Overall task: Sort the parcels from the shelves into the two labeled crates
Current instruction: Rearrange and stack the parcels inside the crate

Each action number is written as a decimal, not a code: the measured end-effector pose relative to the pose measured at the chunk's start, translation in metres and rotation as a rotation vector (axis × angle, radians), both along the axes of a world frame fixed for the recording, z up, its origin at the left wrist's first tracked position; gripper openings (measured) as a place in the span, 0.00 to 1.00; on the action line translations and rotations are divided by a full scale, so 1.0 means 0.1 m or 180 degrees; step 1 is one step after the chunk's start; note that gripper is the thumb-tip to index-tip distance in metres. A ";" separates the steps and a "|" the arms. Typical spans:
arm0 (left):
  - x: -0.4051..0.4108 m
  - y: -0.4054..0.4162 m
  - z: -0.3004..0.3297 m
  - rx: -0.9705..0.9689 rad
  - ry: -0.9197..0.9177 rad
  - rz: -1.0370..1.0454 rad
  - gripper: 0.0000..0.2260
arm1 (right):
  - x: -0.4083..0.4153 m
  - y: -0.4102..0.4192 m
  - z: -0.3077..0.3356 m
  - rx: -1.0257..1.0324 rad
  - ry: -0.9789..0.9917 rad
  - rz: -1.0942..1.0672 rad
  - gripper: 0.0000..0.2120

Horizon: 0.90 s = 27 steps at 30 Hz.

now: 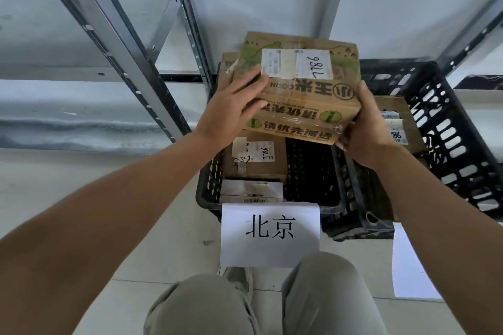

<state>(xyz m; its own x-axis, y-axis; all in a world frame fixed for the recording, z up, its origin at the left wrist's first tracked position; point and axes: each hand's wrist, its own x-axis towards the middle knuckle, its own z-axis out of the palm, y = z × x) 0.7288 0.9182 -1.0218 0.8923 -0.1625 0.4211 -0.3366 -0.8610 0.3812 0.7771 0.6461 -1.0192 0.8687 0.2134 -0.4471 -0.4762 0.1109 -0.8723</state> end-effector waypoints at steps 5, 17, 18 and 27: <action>0.12 -0.21 0.04 -0.0236 -0.0238 -0.0087 0.23 | 0.08 -0.16 0.09 0.0142 0.0018 -0.0012 0.32; 0.01 -0.10 -1.35 0.0443 0.2880 0.1263 0.21 | 0.30 -0.49 -0.13 0.0207 -0.0077 -0.0528 0.30; 0.02 -0.12 -1.46 0.0480 0.3273 0.1396 0.23 | 0.31 -0.49 -0.16 0.0219 -0.0088 -0.0531 0.30; 0.20 -0.27 -1.88 0.0289 0.3652 0.2098 0.34 | 0.35 -0.36 -0.33 0.0336 -0.0251 -0.0218 0.29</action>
